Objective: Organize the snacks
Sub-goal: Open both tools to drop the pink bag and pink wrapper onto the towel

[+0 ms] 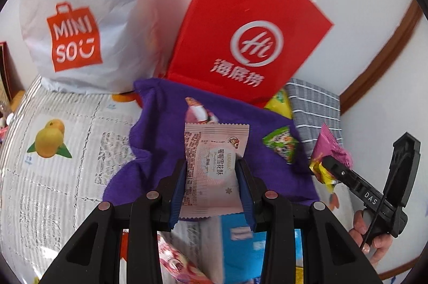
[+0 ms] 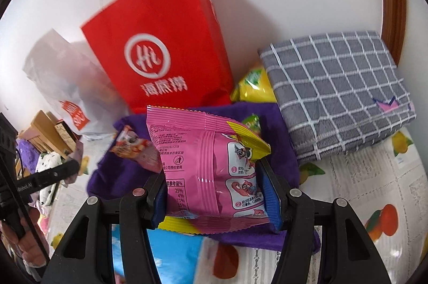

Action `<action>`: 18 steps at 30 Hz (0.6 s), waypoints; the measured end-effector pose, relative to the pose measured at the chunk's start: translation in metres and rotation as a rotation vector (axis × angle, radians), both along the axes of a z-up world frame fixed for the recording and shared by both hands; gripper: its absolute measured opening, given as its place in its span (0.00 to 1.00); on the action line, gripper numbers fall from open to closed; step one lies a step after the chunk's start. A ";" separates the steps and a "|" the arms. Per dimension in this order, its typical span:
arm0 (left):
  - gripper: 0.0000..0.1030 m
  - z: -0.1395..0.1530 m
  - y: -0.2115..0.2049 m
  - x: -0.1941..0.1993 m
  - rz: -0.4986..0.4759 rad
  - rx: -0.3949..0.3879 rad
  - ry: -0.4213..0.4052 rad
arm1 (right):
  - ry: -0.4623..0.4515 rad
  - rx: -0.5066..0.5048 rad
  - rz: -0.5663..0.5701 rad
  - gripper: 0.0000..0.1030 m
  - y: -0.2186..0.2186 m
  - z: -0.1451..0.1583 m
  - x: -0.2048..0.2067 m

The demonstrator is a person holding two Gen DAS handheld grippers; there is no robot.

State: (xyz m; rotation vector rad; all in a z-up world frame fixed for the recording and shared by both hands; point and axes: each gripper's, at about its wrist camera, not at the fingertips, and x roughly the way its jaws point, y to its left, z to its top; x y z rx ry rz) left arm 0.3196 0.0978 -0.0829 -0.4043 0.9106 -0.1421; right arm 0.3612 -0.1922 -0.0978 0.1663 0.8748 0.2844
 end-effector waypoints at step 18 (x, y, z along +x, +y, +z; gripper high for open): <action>0.34 -0.049 0.006 0.027 0.020 -0.026 0.088 | 0.078 -0.024 -0.058 0.57 -0.006 -0.052 0.031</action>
